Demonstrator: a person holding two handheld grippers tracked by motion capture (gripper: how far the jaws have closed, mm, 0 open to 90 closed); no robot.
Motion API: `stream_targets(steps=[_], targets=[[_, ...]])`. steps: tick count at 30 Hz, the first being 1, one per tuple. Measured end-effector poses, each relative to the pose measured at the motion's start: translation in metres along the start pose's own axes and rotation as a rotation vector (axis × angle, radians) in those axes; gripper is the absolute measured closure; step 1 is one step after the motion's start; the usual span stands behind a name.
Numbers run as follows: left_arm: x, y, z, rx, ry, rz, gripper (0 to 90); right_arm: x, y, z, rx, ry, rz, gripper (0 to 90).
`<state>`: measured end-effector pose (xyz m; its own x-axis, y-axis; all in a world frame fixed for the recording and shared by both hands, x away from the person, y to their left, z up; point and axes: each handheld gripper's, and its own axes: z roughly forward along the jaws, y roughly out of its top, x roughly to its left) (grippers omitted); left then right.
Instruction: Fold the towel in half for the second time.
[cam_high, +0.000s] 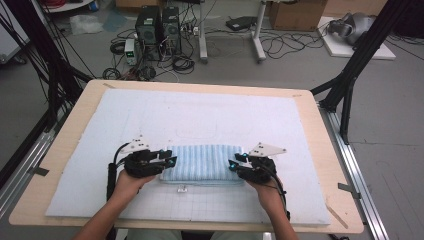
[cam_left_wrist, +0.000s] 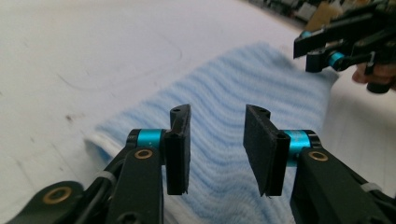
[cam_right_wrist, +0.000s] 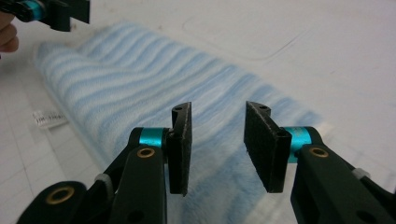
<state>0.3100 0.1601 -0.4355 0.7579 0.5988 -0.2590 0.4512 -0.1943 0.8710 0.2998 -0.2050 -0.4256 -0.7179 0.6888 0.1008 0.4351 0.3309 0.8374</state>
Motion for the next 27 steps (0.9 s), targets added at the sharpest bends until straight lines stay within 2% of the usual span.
stream_targets(steps=[5, 7, 11, 16, 19, 22, 23, 24, 27], targets=[[0.000, -0.010, 0.007, 0.119, 0.033, 0.029, 73.9, 0.008, -0.006, 0.010, 0.105, 0.026, -0.076, 60.4], [0.000, -0.012, 0.006, 0.137, 0.036, 0.036, 77.0, 0.011, -0.011, 0.012, 0.145, 0.014, -0.110, 59.9], [-0.001, -0.015, 0.003, 0.161, 0.050, 0.058, 79.8, 0.014, -0.015, 0.007, 0.159, 0.007, -0.146, 59.1], [-0.003, -0.014, 0.000, 0.181, 0.063, 0.079, 80.3, 0.013, -0.024, -0.003, 0.146, 0.012, -0.141, 58.9], [-0.001, -0.010, -0.002, 0.172, 0.089, 0.076, 78.2, 0.011, -0.023, -0.007, 0.145, 0.034, -0.111, 55.9], [0.007, -0.001, -0.005, 0.098, 0.110, 0.035, 70.9, 0.004, -0.017, -0.014, 0.049, 0.063, -0.052, 54.8], [0.011, 0.002, -0.005, 0.082, 0.116, 0.025, 69.1, 0.001, -0.014, -0.015, 0.016, 0.060, -0.038, 54.4], [0.016, 0.005, -0.004, 0.063, 0.124, 0.016, 68.7, -0.003, -0.010, -0.015, 0.001, 0.045, -0.032, 54.3], [0.029, 0.011, 0.003, 0.066, 0.160, 0.011, 67.1, -0.014, -0.001, -0.010, -0.020, -0.005, -0.003, 55.5]])
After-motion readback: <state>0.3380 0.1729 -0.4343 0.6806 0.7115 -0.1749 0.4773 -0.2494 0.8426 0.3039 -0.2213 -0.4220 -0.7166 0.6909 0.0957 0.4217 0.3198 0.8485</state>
